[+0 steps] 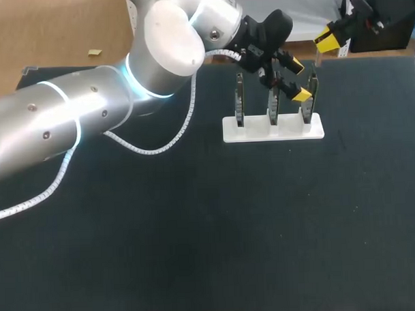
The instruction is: Pick up the optical module with the left hand, and insert it into the network port with the right hand.
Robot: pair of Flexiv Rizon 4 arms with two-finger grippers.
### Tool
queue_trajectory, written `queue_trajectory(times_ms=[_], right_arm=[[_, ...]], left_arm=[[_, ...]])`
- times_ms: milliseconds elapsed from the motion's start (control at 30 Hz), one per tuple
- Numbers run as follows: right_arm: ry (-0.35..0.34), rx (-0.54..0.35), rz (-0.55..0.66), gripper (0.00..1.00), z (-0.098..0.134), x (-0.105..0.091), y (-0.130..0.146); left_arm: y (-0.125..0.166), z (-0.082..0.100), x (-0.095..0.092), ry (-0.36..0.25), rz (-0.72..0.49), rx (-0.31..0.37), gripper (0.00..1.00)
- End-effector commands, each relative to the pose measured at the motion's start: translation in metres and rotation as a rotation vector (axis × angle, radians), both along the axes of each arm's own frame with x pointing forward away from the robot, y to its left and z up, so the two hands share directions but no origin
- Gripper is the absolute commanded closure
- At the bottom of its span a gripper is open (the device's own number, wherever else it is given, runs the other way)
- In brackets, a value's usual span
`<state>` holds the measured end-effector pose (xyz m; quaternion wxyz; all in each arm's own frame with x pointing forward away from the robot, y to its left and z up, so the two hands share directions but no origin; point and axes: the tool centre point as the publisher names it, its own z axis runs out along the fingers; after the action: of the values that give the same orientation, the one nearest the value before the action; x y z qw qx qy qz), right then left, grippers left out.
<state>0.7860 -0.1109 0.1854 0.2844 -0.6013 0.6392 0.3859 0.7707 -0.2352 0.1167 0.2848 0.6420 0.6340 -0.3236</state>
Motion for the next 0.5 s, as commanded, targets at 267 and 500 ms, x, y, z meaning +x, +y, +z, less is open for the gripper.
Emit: queue_trajectory(times_ms=[267,500], right_arm=[[-0.019,0.001,-0.009,1.00,-0.0019,-0.0077,0.0017],[-0.019,-0.005,-0.004,1.00,-0.0046,-0.0101,0.0022]], left_arm=[[-0.0011,0.0013,0.0015,0.004,-0.001,0.007,0.00],[-0.0011,0.0013,0.0015,0.004,-0.001,0.007,0.00]])
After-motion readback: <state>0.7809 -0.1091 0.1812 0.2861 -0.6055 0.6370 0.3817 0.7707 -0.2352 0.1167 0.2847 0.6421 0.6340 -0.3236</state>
